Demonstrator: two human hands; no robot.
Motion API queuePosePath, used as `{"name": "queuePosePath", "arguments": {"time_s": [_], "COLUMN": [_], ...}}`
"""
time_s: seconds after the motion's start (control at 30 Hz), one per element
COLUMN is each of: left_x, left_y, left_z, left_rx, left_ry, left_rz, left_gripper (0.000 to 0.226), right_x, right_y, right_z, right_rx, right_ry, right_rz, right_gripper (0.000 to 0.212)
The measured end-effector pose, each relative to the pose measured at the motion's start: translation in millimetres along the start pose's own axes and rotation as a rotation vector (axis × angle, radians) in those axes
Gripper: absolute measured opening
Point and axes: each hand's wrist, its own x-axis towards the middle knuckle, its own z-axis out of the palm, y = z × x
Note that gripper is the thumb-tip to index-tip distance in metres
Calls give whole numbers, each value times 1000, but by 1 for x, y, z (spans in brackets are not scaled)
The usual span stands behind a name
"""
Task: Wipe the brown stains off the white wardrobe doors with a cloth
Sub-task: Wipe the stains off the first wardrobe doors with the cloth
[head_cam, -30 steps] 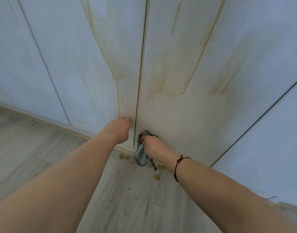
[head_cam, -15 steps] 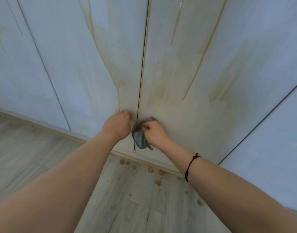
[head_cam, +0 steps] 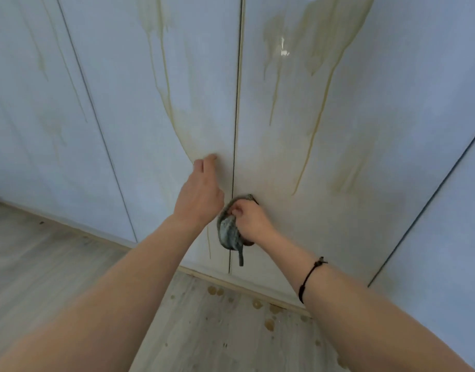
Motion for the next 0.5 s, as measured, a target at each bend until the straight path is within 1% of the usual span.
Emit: {"name": "queuePosePath", "arguments": {"time_s": [0.07, 0.1, 0.13, 0.17, 0.2, 0.23, 0.3, 0.33, 0.37, 0.4, 0.43, 0.5], "left_x": [11, 16, 19, 21, 22, 22, 18, 16, 14, 13, 13, 14], "left_y": [14, 19, 23, 26, 29, 34, 37, 37, 37, 36, 34, 30], "left_z": [-3, -4, -4, -5, -4, -3, 0, 1, 2, 4, 6, 11], "left_rx": [61, 100, 132, 157, 170, 175, 165, 154, 134, 107, 71, -9], "left_ry": [99, 148, 182, 191, 178, 154, 116, 107, 103, 101, 100, 108], "left_rz": [84, 128, 160, 169, 158, 145, 130, 133, 133, 134, 131, 116], "left_gripper": [73, 74, 73, 71, 72, 77, 86, 88, 89, 91, 94, 95], "right_x": [16, 20, 23, 25, 23, 17, 2, -5, -11, -13, -11, -2], "right_y": [-33, -47, -55, -57, -51, -40, -13, 0, 8, 10, 6, -13], "right_z": [-28, -43, -53, -57, -56, -51, -29, -21, -18, -20, -25, -43], "right_rx": [136, 208, 256, 251, 182, 43, -317, -431, -488, -495, -460, -282], "right_ry": [198, 298, 365, 381, 338, 240, -145, -287, -336, -310, -243, 3], "right_rz": [-143, -214, -269, -308, -307, -263, -102, -15, 34, 51, 36, -65], "right_gripper": [23, 22, 21, 20, 21, 23, 31, 32, 32, 31, 30, 26]}}
